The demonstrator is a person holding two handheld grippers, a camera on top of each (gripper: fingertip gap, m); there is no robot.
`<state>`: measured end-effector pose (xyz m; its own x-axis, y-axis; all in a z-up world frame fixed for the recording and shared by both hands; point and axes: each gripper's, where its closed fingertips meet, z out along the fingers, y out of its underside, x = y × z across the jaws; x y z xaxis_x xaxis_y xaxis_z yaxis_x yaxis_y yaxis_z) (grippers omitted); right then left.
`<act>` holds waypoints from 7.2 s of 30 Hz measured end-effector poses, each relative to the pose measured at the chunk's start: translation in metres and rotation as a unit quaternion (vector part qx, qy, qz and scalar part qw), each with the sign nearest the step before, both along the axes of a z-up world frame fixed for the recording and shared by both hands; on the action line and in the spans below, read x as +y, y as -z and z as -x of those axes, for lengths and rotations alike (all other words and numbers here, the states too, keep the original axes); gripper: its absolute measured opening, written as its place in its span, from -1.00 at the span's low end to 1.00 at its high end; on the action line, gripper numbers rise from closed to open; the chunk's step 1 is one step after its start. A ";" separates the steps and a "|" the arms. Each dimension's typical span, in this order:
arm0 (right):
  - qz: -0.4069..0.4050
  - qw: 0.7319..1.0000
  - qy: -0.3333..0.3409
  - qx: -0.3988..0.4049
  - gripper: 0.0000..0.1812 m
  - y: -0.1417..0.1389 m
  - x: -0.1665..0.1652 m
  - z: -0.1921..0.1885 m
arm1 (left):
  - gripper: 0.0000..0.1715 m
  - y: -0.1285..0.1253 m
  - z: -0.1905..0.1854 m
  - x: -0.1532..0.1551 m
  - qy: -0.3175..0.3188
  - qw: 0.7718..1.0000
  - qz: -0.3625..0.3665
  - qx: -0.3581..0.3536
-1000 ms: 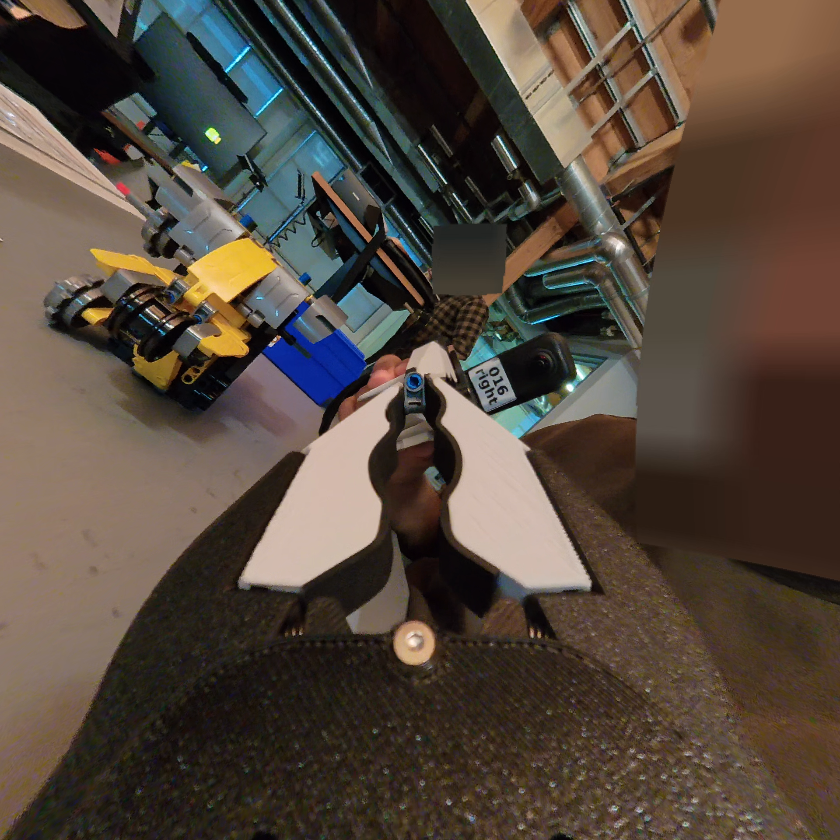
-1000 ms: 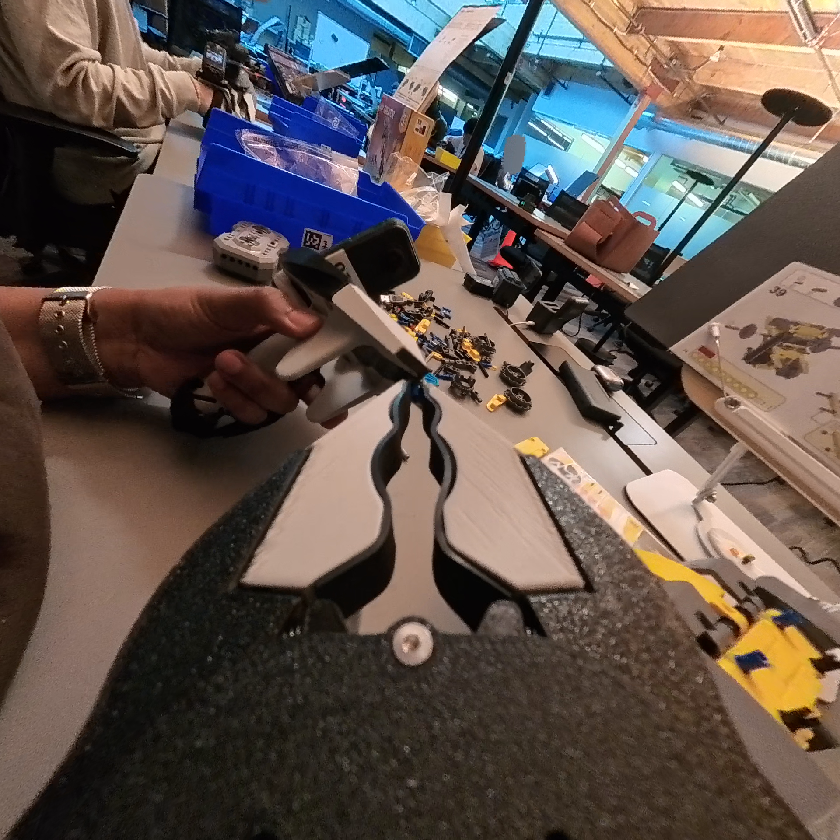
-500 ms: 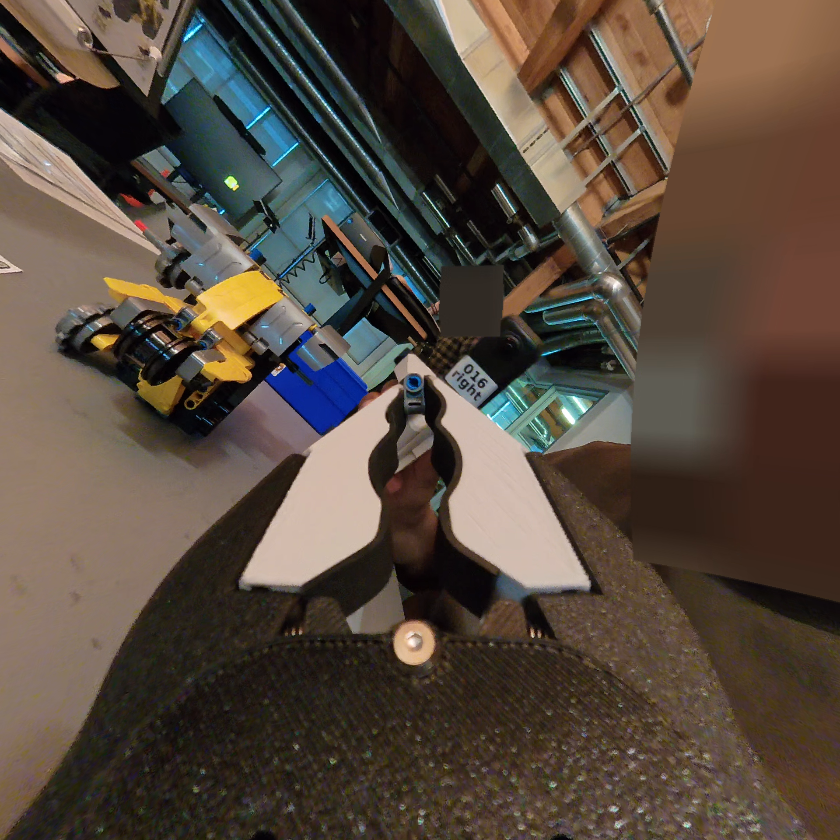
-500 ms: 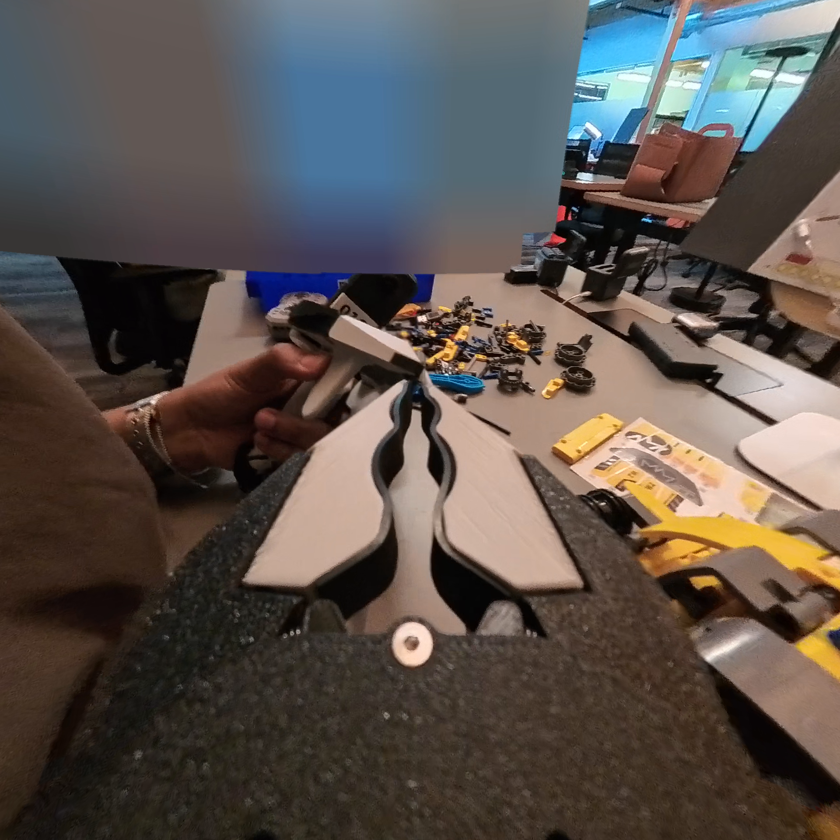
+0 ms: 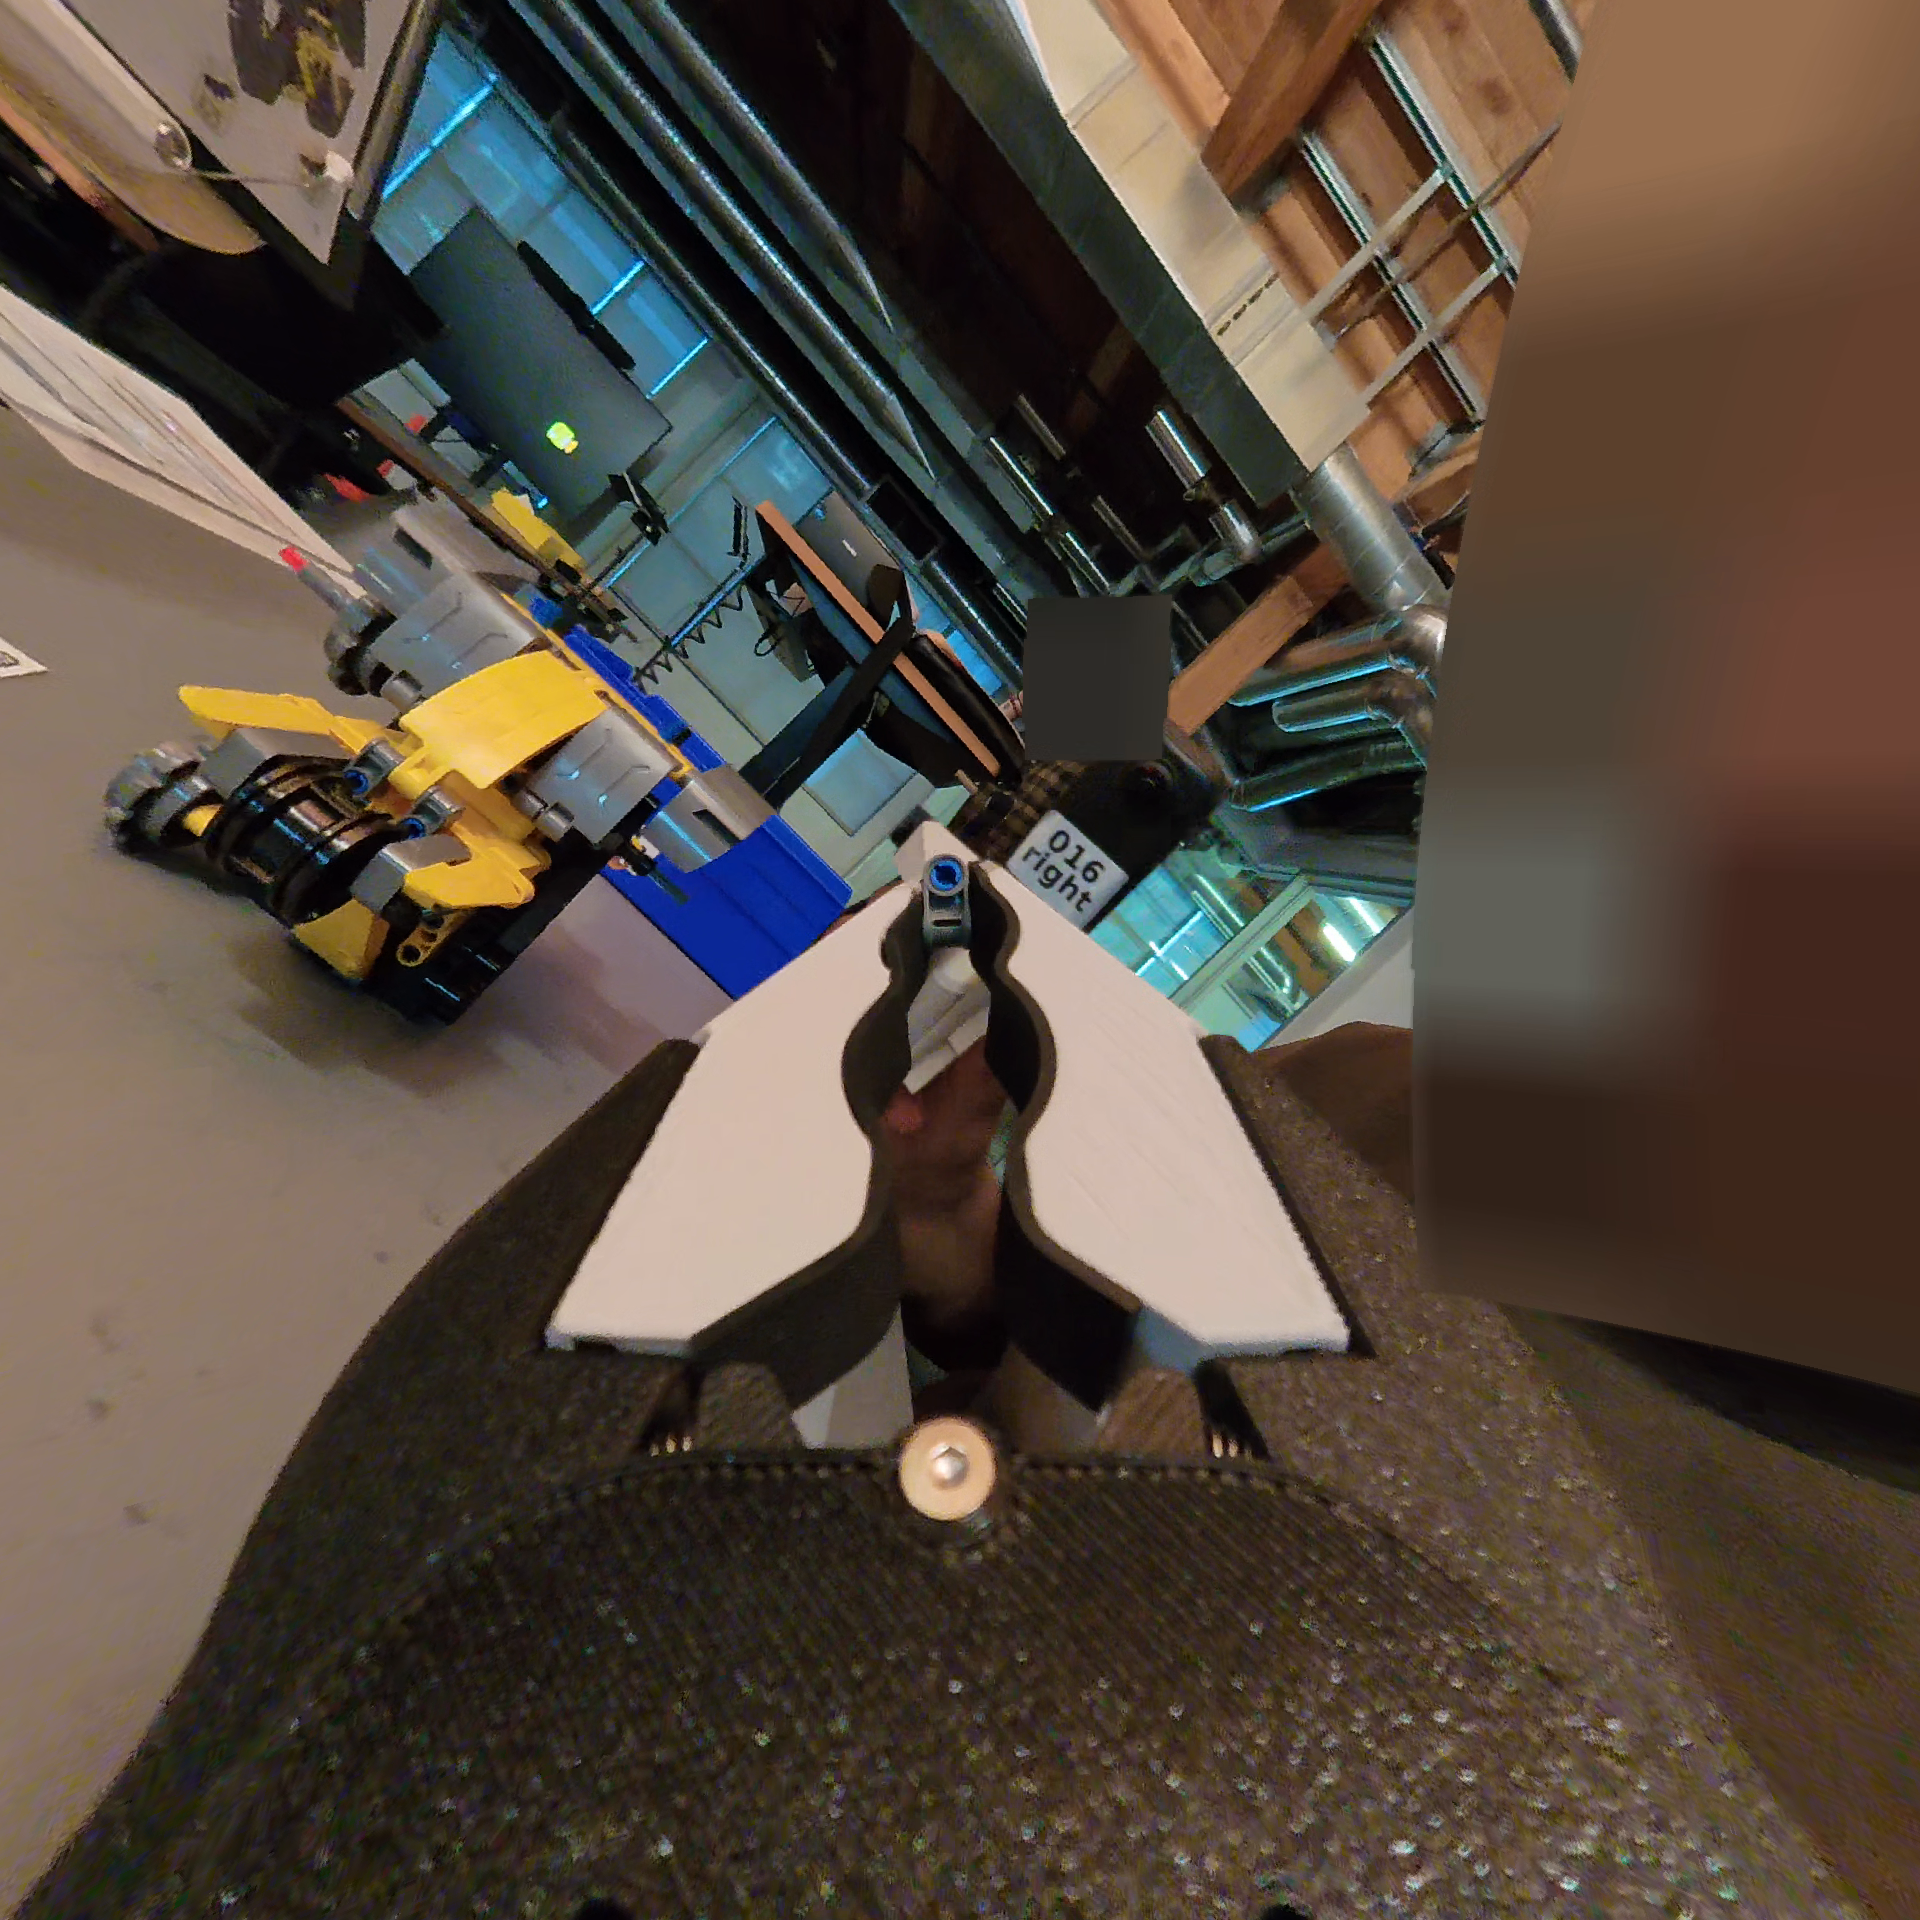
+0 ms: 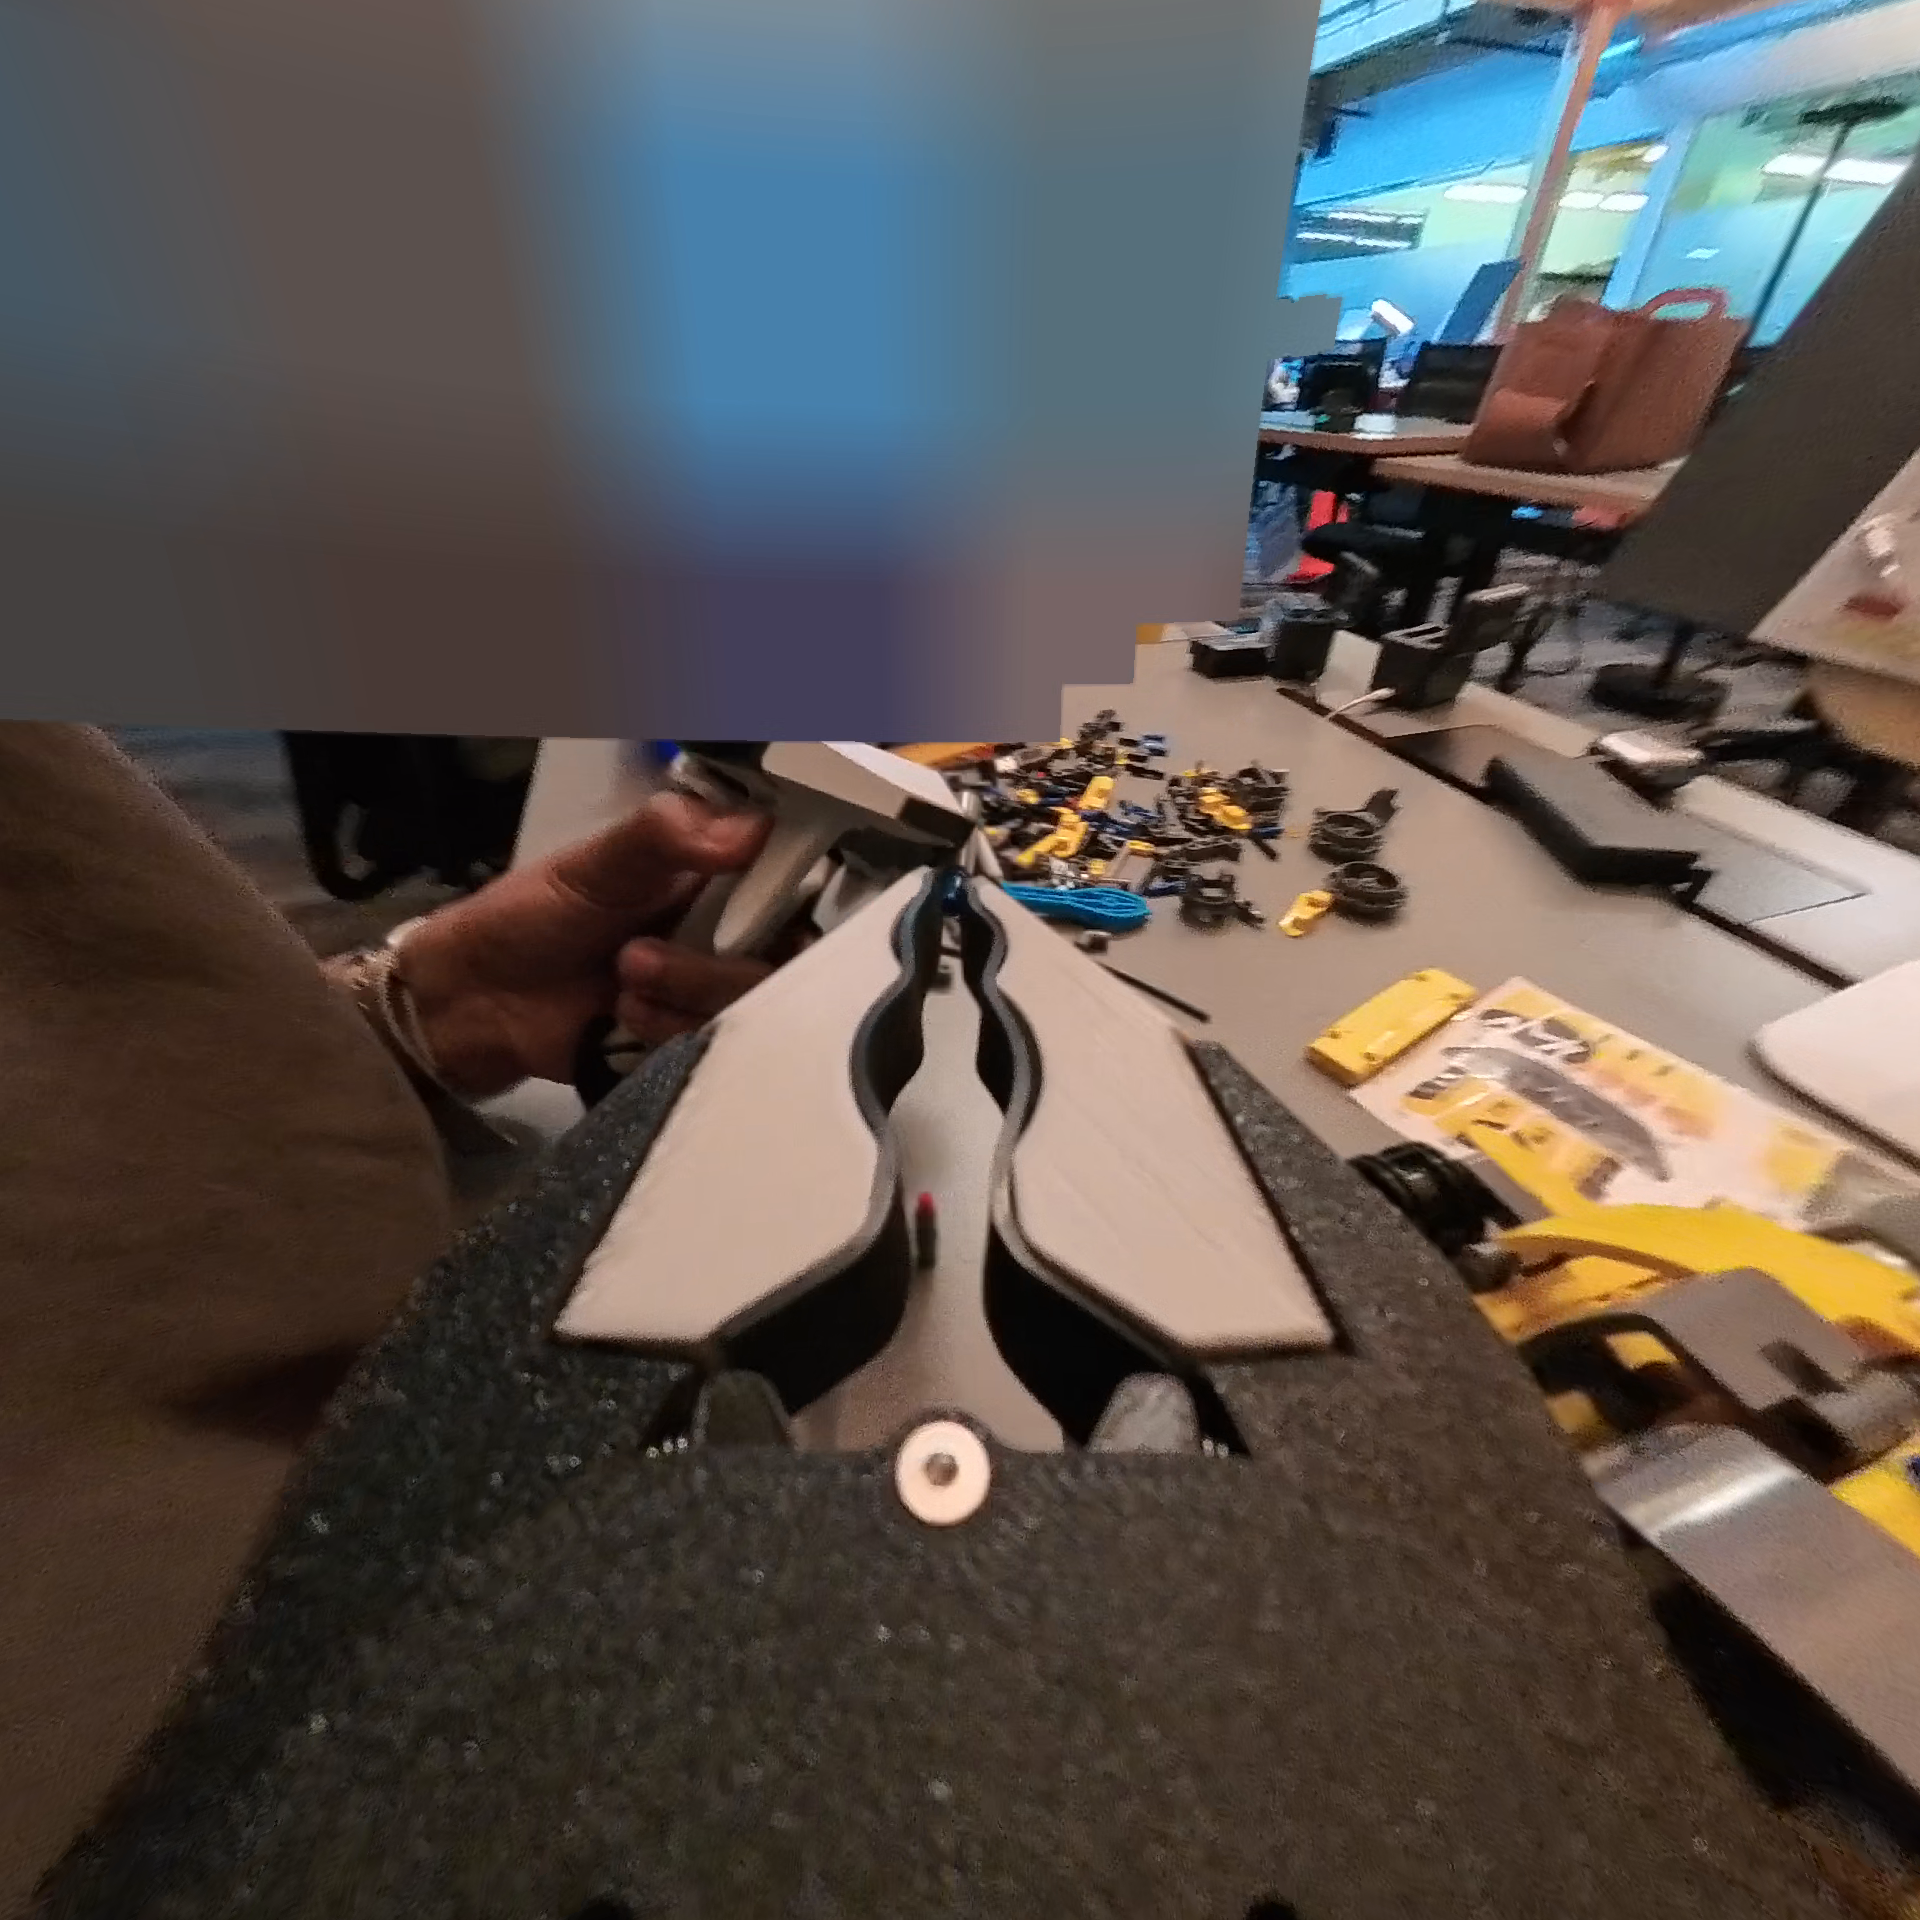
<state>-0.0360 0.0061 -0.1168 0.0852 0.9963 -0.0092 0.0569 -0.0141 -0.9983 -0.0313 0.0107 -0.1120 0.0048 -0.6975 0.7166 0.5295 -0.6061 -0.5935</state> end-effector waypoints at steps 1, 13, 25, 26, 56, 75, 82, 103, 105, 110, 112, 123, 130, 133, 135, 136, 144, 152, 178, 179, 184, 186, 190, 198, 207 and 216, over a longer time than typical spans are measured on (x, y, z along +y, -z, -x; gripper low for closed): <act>0.017 1.000 -0.008 0.007 -0.98 -0.002 -0.001 -0.001 | -0.96 -0.002 0.000 -0.001 -0.001 1.000 -0.003 0.001; -0.109 0.992 0.065 -0.023 -1.00 -0.006 0.008 -0.007 | -0.94 -0.009 0.089 0.012 -0.169 0.985 -0.012 0.035; -0.135 0.985 0.089 -0.066 -1.00 0.014 0.018 -0.011 | -0.93 0.010 0.114 0.020 -0.197 0.979 -0.003 0.043; -0.138 0.984 0.085 -0.072 -1.00 0.016 0.016 -0.010 | -0.93 0.010 0.113 0.020 -0.197 0.979 -0.005 0.047; -0.064 0.883 -0.319 -0.338 -0.82 0.149 -0.133 -0.055 | -0.94 0.015 0.091 0.018 -0.181 0.979 -0.050 0.081; -0.046 0.908 -0.226 -0.349 -0.73 0.142 -0.105 -0.065 | -0.94 0.013 0.102 0.018 -0.191 0.978 -0.048 0.064; -0.021 0.917 -0.204 -0.342 -0.75 0.140 -0.107 -0.087 | -0.94 0.013 0.102 0.019 -0.185 0.980 -0.044 0.052; -0.048 0.979 -0.097 -0.171 -0.95 0.062 -0.054 0.055 | -0.93 -0.036 0.231 -0.022 -0.413 0.900 -0.065 0.124; -0.046 0.981 -0.073 -0.173 -0.95 0.050 -0.039 0.088 | -0.92 -0.041 0.236 -0.028 -0.425 0.892 -0.069 0.139; -0.044 0.970 -0.036 -0.234 -0.95 0.055 0.010 0.163 | -0.93 -0.045 0.248 -0.039 -0.435 0.886 -0.069 0.143; -0.038 0.959 -0.025 -0.280 -0.95 0.074 0.031 0.187 | -0.92 -0.044 0.254 -0.042 -0.436 0.887 -0.064 0.138; 0.005 0.949 -0.006 -0.315 -0.81 0.097 0.059 0.229 | -0.93 -0.024 0.272 -0.039 -0.438 0.889 -0.034 0.131; -0.037 0.975 -0.015 -0.218 -0.66 0.056 0.034 0.167 | -0.92 0.006 0.231 -0.010 -0.366 0.912 -0.020 0.184; -0.073 0.982 -0.009 -0.173 -0.62 0.042 0.022 0.141 | -0.94 -0.004 0.182 -0.010 -0.237 0.964 -0.027 0.116; -0.108 0.986 -0.004 -0.126 -0.62 0.027 0.014 0.127 | -0.94 -0.011 0.165 -0.010 -0.181 0.982 -0.010 0.046; -0.130 0.987 -0.002 -0.097 -0.62 0.019 0.010 0.121 | -0.94 -0.008 0.159 -0.006 -0.174 0.984 0.001 0.042; -0.179 0.983 0.024 -0.024 -0.49 0.002 0.007 0.091 | -0.93 -0.007 0.098 -0.001 -0.089 0.996 -0.015 0.010; -0.178 0.984 0.001 0.021 -0.57 -0.012 -0.001 0.076 | -0.93 -0.016 0.062 -0.009 -0.059 0.994 -0.083 -0.031; -0.276 0.961 0.014 0.030 -0.86 -0.018 -0.013 0.065 | -0.93 -0.016 0.052 -0.019 -0.026 0.994 -0.105 -0.036; -0.280 0.960 0.016 0.030 -0.87 -0.018 -0.014 0.065 | -0.93 -0.017 0.052 -0.019 -0.024 0.994 -0.104 -0.038; -0.310 0.949 0.034 0.034 -0.93 -0.023 -0.014 0.063 | -0.84 -0.016 0.053 -0.016 -0.030 0.994 -0.098 -0.043; -0.310 0.949 0.037 0.035 -0.93 -0.024 -0.013 0.061 | -0.81 -0.017 0.059 -0.014 -0.042 0.993 -0.096 -0.049; -0.303 0.952 0.032 0.032 -0.93 -0.024 -0.012 0.060 | -0.90 -0.019 0.067 -0.015 -0.042 0.992 -0.097 -0.063; -0.318 0.947 0.045 0.022 -0.93 -0.018 -0.009 0.063 | -0.94 -0.014 0.066 -0.013 -0.034 0.994 -0.084 -0.055; -0.312 0.949 0.039 0.020 -0.93 -0.017 -0.009 0.064 | -0.93 -0.014 0.066 -0.014 -0.025 0.994 -0.083 -0.060; -0.325 0.944 0.047 0.017 -0.92 -0.016 -0.010 0.064 | -0.93 -0.012 0.061 -0.015 -0.015 0.996 -0.080 -0.048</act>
<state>-0.1002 -0.0034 -0.1003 0.1845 0.7806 0.5972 0.0538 0.5987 -0.7992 -0.0921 -0.0039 -0.1005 -0.0360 -0.8031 0.5947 0.6041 -0.4916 -0.6273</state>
